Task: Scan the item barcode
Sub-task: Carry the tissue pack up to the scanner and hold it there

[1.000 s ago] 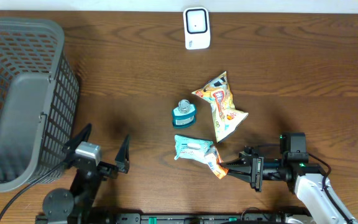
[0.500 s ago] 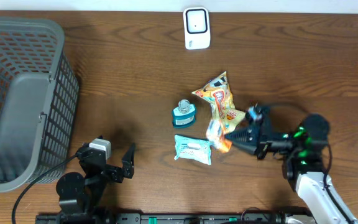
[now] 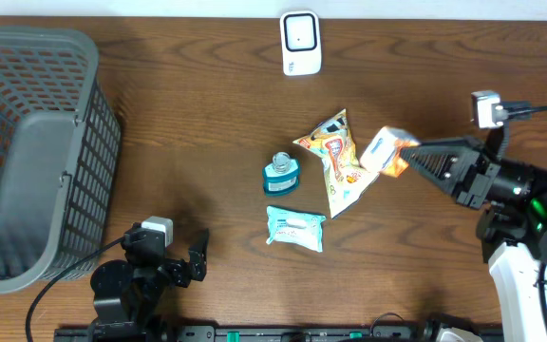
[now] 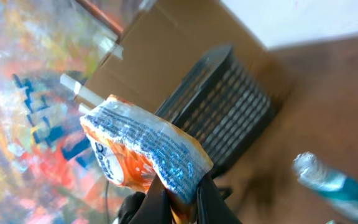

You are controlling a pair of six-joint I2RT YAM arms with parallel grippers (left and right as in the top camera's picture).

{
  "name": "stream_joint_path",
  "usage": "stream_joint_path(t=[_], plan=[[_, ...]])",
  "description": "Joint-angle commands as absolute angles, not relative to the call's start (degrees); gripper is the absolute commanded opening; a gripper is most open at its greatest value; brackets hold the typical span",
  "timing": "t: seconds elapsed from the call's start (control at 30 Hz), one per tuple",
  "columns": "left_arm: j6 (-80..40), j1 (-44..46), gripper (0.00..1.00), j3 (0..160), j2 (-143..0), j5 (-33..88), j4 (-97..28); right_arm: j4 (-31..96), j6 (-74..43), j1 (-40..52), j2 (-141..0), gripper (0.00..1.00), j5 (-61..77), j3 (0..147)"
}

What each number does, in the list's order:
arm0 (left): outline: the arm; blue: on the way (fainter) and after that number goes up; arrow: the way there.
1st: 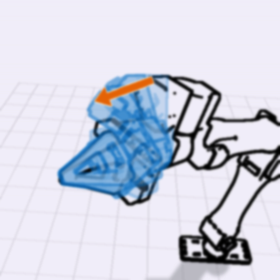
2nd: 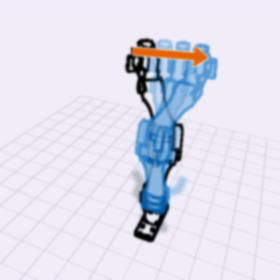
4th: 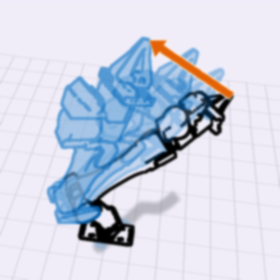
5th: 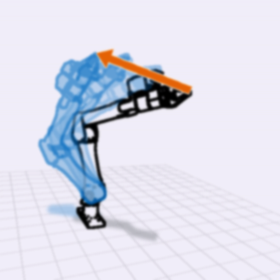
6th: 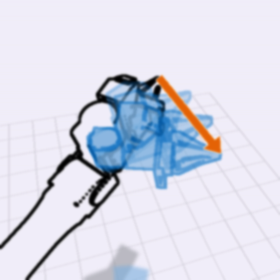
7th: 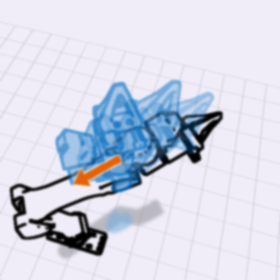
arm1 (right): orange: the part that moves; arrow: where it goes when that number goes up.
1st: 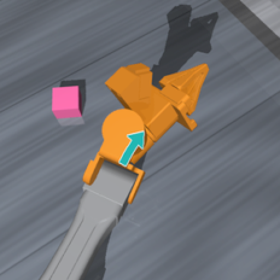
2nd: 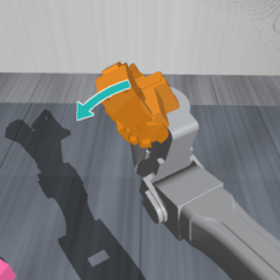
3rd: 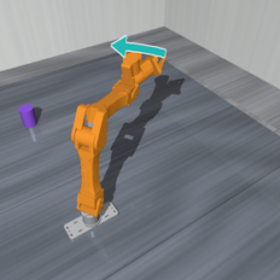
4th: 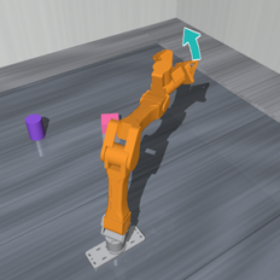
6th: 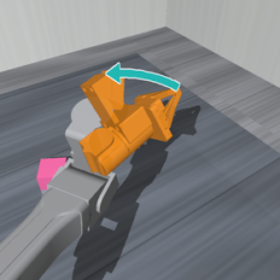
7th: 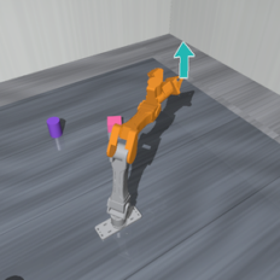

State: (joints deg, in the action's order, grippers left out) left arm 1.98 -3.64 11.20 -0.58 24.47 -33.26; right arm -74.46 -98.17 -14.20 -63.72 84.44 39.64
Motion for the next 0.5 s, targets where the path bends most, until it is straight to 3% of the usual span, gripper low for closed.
stream_joint_path(t=[0.0, 0.1, 0.13, 0.27, 0.47], plan=[[2.8, -3.5, 0.98, 11.4, -0.2, 24.4, -33.4, -65.0, -76.5, -15.0, -64.1, 0.02, 74.9, 40.8], [2.8, -3.5, 0.98, 11.4, -0.2, 24.4, -33.4, -47.3, -61.9, -14.6, -64.1, 0.02, 66.4, 40.8], [2.8, -3.5, 0.98, 11.4, -0.2, 24.4, -33.4, -37.8, -54.7, -13.9, -64.1, 0.02, 59.9, 40.9], [2.8, -3.5, 0.98, 11.4, -0.2, 24.4, -33.4, -19.9, -38.7, -7.3, -64.1, 0.01, 36.8, 41.2], [2.8, -3.5, 0.98, 11.4, -0.2, 24.4, -33.4, -18.3, -26.6, 11.0, -67.6, 0.01, -2.9, 41.5]])
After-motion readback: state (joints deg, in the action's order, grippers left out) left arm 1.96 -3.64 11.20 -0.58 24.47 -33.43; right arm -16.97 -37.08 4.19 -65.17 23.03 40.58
